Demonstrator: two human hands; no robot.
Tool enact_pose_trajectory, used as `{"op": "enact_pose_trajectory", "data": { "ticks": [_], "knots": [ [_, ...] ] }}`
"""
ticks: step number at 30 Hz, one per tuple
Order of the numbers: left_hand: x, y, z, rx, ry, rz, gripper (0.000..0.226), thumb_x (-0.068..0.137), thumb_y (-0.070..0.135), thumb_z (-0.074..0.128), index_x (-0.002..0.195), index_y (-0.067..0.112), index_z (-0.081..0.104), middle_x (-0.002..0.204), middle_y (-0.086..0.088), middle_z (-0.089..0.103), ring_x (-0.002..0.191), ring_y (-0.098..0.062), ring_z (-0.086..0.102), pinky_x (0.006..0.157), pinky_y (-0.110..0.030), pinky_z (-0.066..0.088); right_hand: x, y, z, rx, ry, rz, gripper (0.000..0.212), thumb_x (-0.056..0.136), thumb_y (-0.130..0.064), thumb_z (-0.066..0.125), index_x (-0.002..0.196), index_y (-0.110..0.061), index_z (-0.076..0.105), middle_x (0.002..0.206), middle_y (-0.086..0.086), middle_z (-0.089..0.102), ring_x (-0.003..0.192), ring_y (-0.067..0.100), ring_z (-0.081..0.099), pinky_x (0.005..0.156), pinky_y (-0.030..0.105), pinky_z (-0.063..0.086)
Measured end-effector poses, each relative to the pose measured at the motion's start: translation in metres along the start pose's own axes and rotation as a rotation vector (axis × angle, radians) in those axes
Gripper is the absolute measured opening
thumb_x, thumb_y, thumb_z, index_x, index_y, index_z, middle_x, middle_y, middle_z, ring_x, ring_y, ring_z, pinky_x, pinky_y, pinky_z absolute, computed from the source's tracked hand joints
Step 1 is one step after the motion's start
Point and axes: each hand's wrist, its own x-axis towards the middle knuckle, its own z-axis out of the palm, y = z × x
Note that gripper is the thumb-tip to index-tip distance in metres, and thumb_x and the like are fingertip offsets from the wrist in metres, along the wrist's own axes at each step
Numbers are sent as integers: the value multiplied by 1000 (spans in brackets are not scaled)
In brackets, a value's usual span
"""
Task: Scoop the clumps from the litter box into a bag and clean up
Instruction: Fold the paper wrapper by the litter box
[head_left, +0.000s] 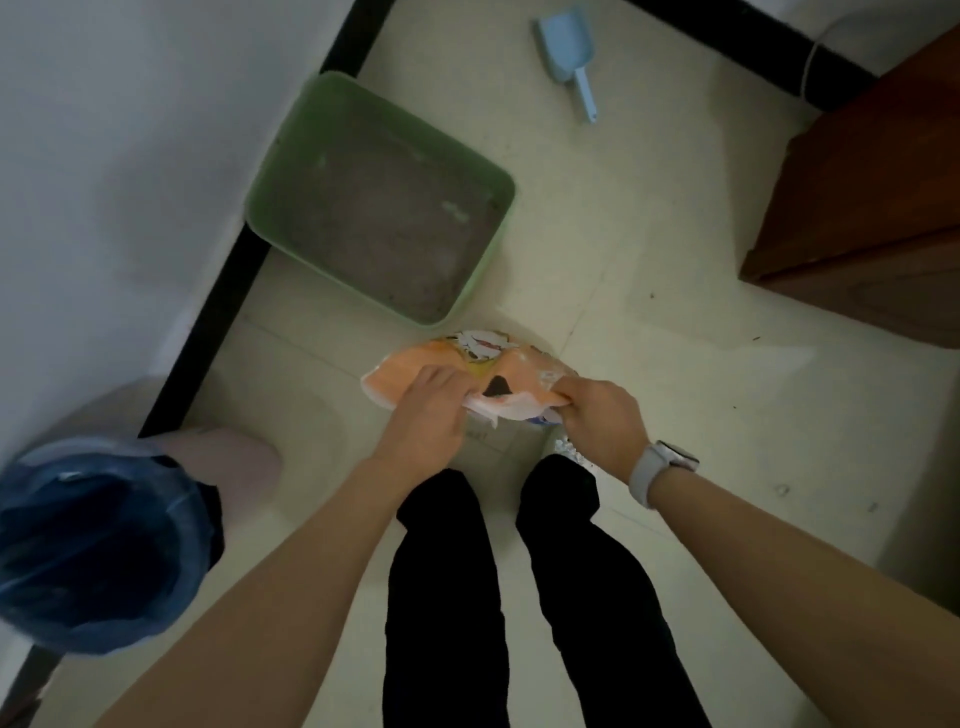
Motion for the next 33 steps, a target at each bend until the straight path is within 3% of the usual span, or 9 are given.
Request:
{"op": "enact_pose_trajectory", "data": {
  "ticks": [4,8,12,16,21,25,27,29,33],
  "knots": [
    [25,4,27,74,-85,154,25,78,-7,53,102,0,58,98,-17,60,96,-35,51,84,-32,34,26,30,4,48,-16,62,22,90,-17,47,100,-9,65,101,17,65,96,36,56,69,32,36],
    [51,29,50,112,-165,196,37,89,4,50,124,10,43,114,-8,57,105,-27,49,96,-32,27,34,57,-7,137,-57,83,19,90,-12,49,92,-3,66,94,20,65,88,38,56,65,34,31],
    [77,44,56,40,-55,132,46,91,3,45,136,10,37,106,-12,63,95,-33,57,82,-37,40,34,76,-15,348,-49,122,17,90,-10,53,92,0,67,90,17,66,80,30,55,63,24,35],
    [89,53,58,33,54,109,43,95,7,41,136,19,39,108,-7,63,90,-30,57,66,-29,28,30,102,-15,299,95,223,15,88,-14,56,97,-4,63,94,12,59,86,26,51,68,24,30],
    [102,68,58,93,-106,192,51,92,35,52,139,29,31,107,-3,60,91,-25,56,79,-34,37,26,93,-18,404,77,119,10,84,-1,61,85,6,67,82,9,51,75,20,47,62,13,32],
    [112,78,65,164,-155,212,59,81,49,61,129,32,32,112,-1,56,82,-19,47,75,-34,38,31,86,-20,687,78,170,10,82,2,62,79,-7,60,79,-6,51,74,18,54,69,14,45],
    [115,80,73,184,-124,180,56,81,49,62,129,28,40,116,-2,56,92,-22,54,78,-34,37,32,88,-22,745,102,168,25,81,3,63,71,-17,53,80,-8,50,77,16,57,71,19,49],
    [121,81,81,192,-67,186,45,83,44,60,121,21,52,113,-3,58,97,-24,55,75,-32,34,32,87,-26,768,95,134,30,81,3,62,68,-22,52,81,-7,53,77,8,57,66,11,46],
    [126,86,87,212,69,249,26,83,32,50,80,10,64,78,-9,62,53,-24,55,52,-24,32,34,95,-36,779,154,74,25,82,0,61,80,-23,53,79,-11,58,70,-7,55,64,7,42]
  ]
}}
